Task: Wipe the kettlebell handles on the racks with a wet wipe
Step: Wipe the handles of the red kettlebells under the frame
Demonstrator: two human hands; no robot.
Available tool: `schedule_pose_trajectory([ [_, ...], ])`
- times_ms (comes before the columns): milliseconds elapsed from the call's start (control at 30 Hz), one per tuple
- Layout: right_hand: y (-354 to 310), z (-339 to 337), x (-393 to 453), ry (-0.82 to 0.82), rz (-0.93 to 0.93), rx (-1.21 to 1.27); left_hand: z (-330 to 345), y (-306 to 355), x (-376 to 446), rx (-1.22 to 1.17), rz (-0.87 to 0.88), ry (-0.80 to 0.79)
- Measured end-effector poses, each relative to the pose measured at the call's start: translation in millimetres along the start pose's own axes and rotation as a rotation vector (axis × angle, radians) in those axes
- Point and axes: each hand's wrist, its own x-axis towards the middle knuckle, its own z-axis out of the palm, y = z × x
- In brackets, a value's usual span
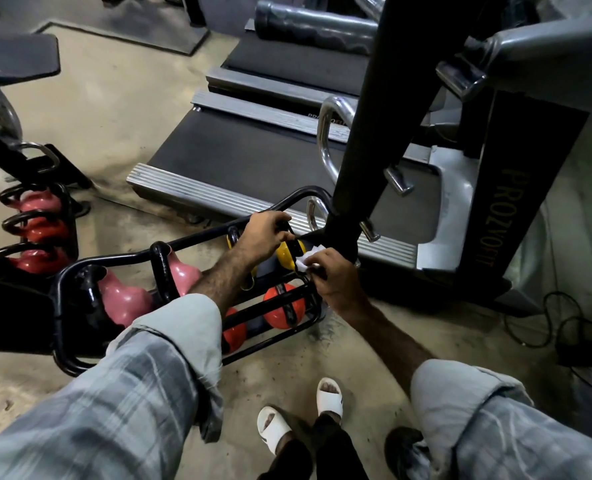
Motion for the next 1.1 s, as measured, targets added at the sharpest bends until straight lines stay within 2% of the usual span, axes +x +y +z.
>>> schedule_pose_trajectory([
  [100, 3, -3, -6, -0.052, 0.016, -0.027, 2, 0, -3, 0.002, -0.008, 0.010],
  [200, -10, -16, -7, 0.027, 0.117, 0.061, -1, 2, -11, -0.037, 0.003, 0.066],
  [267, -33, -30, -8, 0.099, 0.220, 0.209, -9, 9, -26, -0.134, -0.003, 0.166],
  [367, -68, -44, -13, 0.198, 0.247, 0.394, -30, 26, -75, -0.324, -0.005, 0.356],
  [433, -86, -43, -19, 0.181, 0.254, 0.500, -39, 25, -118, -0.381, -0.012, 0.433],
  [600, -125, -4, -68, 0.013, 0.223, 0.510, -28, -9, -233, -0.461, -0.161, 0.551],
  [700, -141, 23, -107, -0.111, 0.219, 0.510, -17, -30, -297, -0.497, -0.279, 0.562],
  [867, -155, 81, -180, -0.295, 0.275, 0.447, 10, -104, -381, -0.356, -0.433, 0.523],
  [1000, -133, 151, -197, -0.402, 0.290, 0.424, 44, -177, -386, -0.342, -0.503, 0.460],
  [1100, -91, 209, -195, -0.363, 0.326, 0.383, 82, -226, -365, -0.322, -0.516, 0.390],
])
